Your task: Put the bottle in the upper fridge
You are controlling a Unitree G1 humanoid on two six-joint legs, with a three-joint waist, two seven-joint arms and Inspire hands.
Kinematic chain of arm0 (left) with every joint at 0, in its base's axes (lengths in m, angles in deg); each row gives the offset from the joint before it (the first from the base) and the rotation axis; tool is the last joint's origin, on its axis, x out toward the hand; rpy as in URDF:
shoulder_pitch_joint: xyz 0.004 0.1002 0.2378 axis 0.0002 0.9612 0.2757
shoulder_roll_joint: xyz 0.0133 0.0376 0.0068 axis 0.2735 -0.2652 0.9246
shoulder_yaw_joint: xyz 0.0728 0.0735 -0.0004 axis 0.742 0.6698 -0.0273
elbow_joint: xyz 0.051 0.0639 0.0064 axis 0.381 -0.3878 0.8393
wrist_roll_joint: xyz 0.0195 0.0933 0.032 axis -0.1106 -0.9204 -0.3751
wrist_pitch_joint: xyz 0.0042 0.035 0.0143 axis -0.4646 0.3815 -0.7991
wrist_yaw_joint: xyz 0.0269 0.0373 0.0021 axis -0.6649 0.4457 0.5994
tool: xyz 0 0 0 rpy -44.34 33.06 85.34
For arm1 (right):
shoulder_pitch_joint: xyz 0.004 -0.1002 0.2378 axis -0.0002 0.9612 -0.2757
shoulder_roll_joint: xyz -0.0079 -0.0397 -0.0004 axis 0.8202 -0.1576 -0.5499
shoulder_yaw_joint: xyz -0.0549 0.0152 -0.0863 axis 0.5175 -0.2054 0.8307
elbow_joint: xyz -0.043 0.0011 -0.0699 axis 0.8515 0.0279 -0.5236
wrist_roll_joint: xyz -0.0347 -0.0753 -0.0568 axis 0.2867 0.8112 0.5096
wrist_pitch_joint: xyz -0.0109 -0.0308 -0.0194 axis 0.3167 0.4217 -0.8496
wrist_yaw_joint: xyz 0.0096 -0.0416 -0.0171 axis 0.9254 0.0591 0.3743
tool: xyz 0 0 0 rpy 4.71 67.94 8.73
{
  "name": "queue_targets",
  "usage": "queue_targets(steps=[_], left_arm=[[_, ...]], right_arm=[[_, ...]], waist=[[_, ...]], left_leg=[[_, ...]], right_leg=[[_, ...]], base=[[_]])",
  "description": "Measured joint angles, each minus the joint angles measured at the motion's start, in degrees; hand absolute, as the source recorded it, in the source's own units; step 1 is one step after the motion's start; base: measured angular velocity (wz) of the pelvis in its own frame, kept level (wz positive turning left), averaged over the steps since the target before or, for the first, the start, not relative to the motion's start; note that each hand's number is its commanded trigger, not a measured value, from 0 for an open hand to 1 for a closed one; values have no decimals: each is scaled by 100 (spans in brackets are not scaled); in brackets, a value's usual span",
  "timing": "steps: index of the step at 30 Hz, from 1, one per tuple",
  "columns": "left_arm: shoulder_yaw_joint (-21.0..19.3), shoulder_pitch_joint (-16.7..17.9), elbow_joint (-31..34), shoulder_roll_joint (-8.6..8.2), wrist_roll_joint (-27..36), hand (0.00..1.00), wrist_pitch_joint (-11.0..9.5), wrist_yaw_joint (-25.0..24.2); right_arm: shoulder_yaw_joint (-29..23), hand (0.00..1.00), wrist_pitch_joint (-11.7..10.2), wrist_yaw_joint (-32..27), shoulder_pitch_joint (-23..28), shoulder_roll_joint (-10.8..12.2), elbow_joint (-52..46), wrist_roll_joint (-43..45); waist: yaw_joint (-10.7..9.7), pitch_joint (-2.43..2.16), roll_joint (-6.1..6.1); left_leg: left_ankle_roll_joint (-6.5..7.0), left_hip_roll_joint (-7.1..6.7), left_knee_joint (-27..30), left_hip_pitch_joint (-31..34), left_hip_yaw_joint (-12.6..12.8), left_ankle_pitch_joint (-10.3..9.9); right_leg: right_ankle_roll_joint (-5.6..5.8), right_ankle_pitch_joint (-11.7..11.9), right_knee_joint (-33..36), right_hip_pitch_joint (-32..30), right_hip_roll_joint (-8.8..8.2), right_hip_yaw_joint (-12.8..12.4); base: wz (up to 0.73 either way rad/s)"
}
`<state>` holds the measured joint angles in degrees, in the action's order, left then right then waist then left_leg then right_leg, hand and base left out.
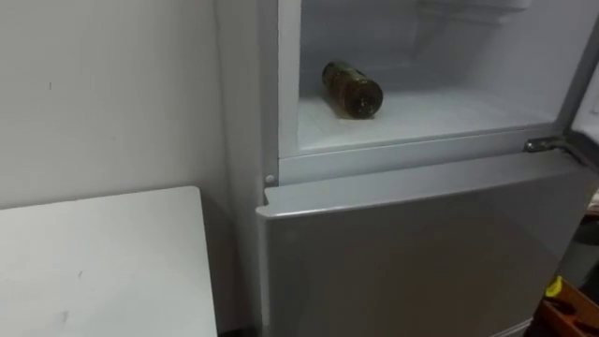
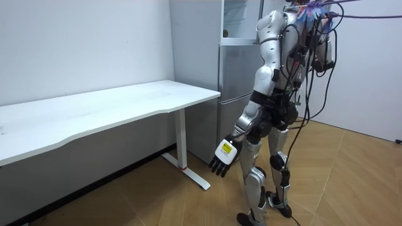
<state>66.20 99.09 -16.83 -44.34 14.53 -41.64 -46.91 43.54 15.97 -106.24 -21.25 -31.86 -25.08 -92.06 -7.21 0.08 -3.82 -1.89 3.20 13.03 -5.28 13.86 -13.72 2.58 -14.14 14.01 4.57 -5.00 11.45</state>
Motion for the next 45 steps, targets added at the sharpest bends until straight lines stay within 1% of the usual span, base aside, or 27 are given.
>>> queue_targets(steps=[3,6,7,15,23,30,34,39,45], left_arm=[[0,0,-22,0,2,0,0,-13],[4,-27,-184,-3,-2,0,9,-11],[4,-33,-210,-3,-9,0,9,-15],[-4,-50,-282,-21,-256,0,12,-135],[-1,-113,-301,-22,-253,0,97,-164],[-5,-117,-344,-46,-256,0,129,-236],[-6,-117,-377,-50,-261,0,139,-236],[-22,-129,-386,-51,-265,0,215,-235],[-31,-308,-384,-51,-389,0,221,-255]], right_arm=[[-41,0,-3,-112,-79,-67,-430,219],[-73,0,-6,-271,-119,-68,-927,214],[-73,0,-13,-256,-132,-66,-959,224],[-76,0,-5,-225,-152,-66,-1117,212],[-69,0,-3,-174,-152,-66,-1151,196],[-67,0,20,81,-152,-64,-1151,190],[-66,0,42,159,-153,-62,-1151,191],[-66,0,46,179,-152,-61,-1155,195],[-17,0,58,282,-153,-60,-1165,208]], waist=[[-11,-3,-23],[-8,-8,-42],[-10,-7,-44],[7,-5,-38],[80,-4,-40],[139,-3,-42],[151,-3,-42],[148,1,-49],[169,10,-62]], left_leg=[[1,-3,-31,48,19,1],[1,-5,-30,62,16,1],[1,-5,-30,63,15,1],[0,-5,-26,93,16,2],[0,-6,-27,90,23,2],[0,-5,-19,75,24,2],[0,-5,-7,78,23,2],[0,-5,3,81,23,2],[1,3,56,117,23,1]], right_leg=[[2,-2,47,-91,0,-19],[2,-2,64,-110,-2,-20],[2,-2,60,-110,-1,-20],[1,-3,42,-144,-3,-17],[1,-3,76,-145,-7,-17],[-2,-20,84,-143,-13,-18],[-1,-21,83,-140,-14,-18],[-1,-22,89,-141,-15,-19],[-2,-22,99,-155,-17,-19]], base=[[-4],[0],[0],[0],[0],[0],[0],[0],[0]])
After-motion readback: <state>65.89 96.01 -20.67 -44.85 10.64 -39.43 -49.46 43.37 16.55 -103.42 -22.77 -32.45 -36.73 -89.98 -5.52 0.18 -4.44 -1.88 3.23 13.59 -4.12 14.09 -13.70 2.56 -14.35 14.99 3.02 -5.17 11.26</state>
